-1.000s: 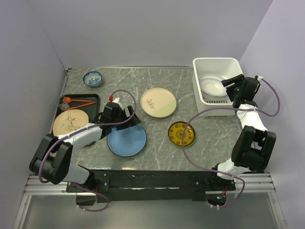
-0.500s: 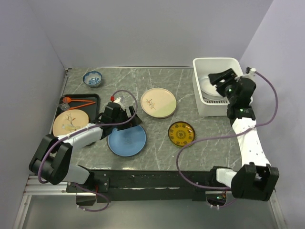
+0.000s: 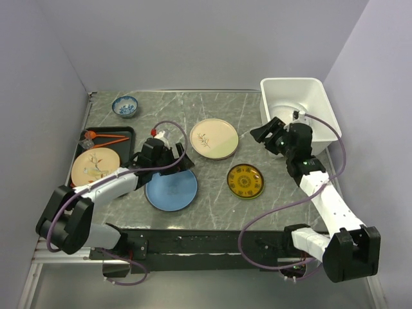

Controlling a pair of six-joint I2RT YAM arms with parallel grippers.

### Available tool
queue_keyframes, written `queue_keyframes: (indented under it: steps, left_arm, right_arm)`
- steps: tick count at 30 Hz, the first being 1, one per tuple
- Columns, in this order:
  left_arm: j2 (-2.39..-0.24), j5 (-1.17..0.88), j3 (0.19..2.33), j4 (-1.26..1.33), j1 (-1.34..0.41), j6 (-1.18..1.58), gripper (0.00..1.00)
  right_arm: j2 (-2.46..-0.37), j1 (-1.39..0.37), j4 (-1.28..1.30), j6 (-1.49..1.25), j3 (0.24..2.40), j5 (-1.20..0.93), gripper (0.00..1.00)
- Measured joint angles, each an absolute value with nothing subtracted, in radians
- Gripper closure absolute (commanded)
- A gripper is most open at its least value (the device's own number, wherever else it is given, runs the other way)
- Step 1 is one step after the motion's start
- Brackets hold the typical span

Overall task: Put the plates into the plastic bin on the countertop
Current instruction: Place the plate in the plastic bin, then pick up the plate at the center of the board.

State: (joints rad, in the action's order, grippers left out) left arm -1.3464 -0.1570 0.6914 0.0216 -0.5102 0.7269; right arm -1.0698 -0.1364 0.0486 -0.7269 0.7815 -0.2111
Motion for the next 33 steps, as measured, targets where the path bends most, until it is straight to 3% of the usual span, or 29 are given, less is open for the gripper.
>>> queue_keyframes:
  steps: [18,33]
  left_arm:
    - [-1.241,-0.059,0.691,-0.123,-0.502,0.749,0.02]
    - [-1.157,-0.047,0.689,-0.284,-0.332,0.746,0.03]
  right_arm:
    - [-1.286,-0.508,0.021,-0.707,0.782,-0.173,0.30]
    - [-1.464,-0.716,0.006,-0.709,0.860,-0.164,0.36]
